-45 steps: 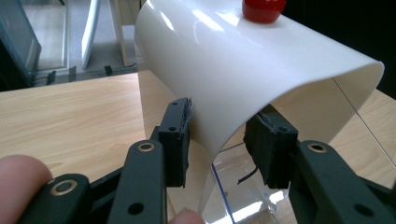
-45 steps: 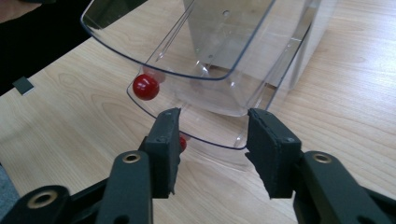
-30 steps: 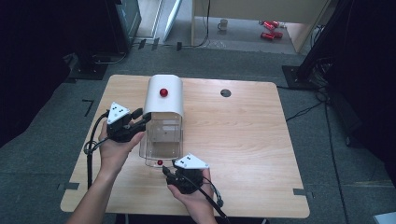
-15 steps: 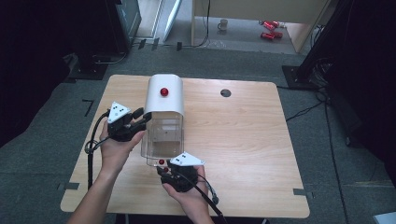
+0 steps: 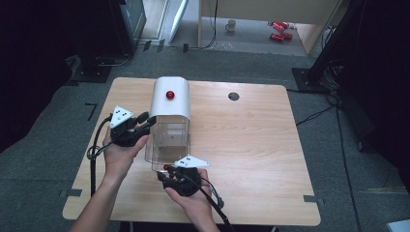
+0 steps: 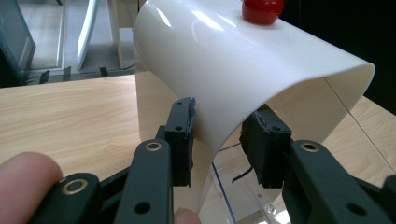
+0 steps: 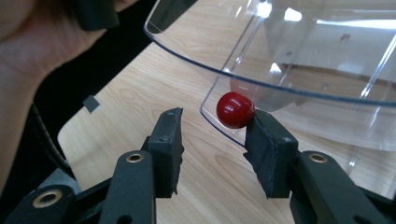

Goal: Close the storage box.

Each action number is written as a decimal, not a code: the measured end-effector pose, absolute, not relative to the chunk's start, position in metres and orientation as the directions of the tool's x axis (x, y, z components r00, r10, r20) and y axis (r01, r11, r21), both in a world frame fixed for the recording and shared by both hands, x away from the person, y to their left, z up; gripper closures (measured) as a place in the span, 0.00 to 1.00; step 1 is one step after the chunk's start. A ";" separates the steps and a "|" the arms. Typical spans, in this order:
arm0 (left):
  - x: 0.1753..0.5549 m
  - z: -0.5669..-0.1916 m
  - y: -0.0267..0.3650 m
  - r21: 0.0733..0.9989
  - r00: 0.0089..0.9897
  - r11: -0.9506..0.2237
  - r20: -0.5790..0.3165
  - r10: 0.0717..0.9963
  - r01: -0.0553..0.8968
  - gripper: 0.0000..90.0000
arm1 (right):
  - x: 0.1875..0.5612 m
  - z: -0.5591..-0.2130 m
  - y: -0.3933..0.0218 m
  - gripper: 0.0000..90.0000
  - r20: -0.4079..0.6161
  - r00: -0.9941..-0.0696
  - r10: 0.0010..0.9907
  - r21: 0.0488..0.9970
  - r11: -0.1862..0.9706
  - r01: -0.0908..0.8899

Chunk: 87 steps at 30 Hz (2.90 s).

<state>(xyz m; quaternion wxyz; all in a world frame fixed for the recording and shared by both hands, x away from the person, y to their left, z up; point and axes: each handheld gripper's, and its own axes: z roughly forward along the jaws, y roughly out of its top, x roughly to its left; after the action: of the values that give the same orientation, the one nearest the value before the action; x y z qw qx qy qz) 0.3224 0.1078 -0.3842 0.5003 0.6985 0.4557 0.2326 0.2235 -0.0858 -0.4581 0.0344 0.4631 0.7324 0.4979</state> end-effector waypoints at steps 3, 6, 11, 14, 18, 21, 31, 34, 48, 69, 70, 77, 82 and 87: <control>0.323 -0.384 0.108 0.911 0.473 -0.078 -0.136 0.871 0.404 0.74 | 0.223 -0.452 -0.087 0.64 0.412 -0.575 0.707 0.778 0.056 0.626; 0.323 -0.384 0.107 0.911 0.466 -0.081 -0.128 0.876 0.403 0.75 | 0.223 -0.446 -0.087 0.64 0.410 -0.581 0.703 0.789 0.046 0.612; 0.324 -0.382 0.102 0.914 0.450 -0.110 -0.086 0.889 0.390 0.76 | 0.225 -0.443 -0.086 0.63 0.403 -0.587 0.702 0.796 0.047 0.603; 0.324 -0.382 0.099 0.922 0.451 -0.140 -0.041 0.892 0.360 0.76 | 0.226 -0.442 -0.085 0.63 0.407 -0.585 0.701 0.796 0.041 0.604; 0.327 -0.381 0.095 0.921 0.445 -0.175 0.002 0.895 0.347 0.77 | 0.227 -0.442 -0.084 0.63 0.403 -0.589 0.701 0.799 0.044 0.600; 0.330 -0.382 0.092 0.920 0.423 -0.195 0.035 0.906 0.341 0.82 | 0.229 -0.440 -0.083 0.63 0.393 -0.591 0.704 0.804 0.048 0.592; 0.330 -0.384 0.084 0.908 0.352 -0.252 0.128 0.927 0.333 0.93 | 0.235 -0.435 -0.086 0.64 0.380 -0.591 0.712 0.815 0.045 0.578; 0.331 -0.384 0.081 0.904 0.324 -0.261 0.148 0.934 0.339 0.95 | 0.237 -0.432 -0.088 0.65 0.378 -0.593 0.711 0.819 0.042 0.572; 0.327 -0.385 0.066 0.895 0.243 -0.290 0.215 0.946 0.340 0.98 | 0.256 -0.425 -0.086 0.64 0.325 -0.587 0.742 0.839 0.059 0.540; 0.302 -0.389 0.052 0.914 0.180 -0.225 0.172 0.968 0.336 0.97 | 0.294 -0.421 -0.111 0.64 0.299 -0.523 0.798 0.847 0.030 0.530; 0.302 -0.390 0.050 0.916 0.178 -0.216 0.164 0.970 0.337 0.97 | 0.295 -0.421 -0.111 0.64 0.282 -0.533 0.798 0.852 0.047 0.521; 0.296 -0.392 0.042 0.924 0.197 -0.203 0.144 0.970 0.325 0.95 | 0.296 -0.421 -0.118 0.62 0.264 -0.526 0.809 0.853 0.059 0.519; 0.296 -0.393 0.040 0.925 0.220 -0.225 0.161 0.962 0.306 0.92 | 0.297 -0.420 -0.124 0.59 0.264 -0.508 0.820 0.854 0.047 0.519; 0.298 -0.389 0.045 0.928 0.271 -0.241 0.164 0.949 0.283 0.78 | 0.291 -0.424 -0.125 0.57 0.258 -0.526 0.811 0.850 0.069 0.523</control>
<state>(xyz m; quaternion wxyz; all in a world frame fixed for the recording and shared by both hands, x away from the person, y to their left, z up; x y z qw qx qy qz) 0.2981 0.0452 -0.3886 0.4173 0.6791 0.4533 0.3990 0.2905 -0.1253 -0.4241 0.1442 0.4652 0.7166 0.4993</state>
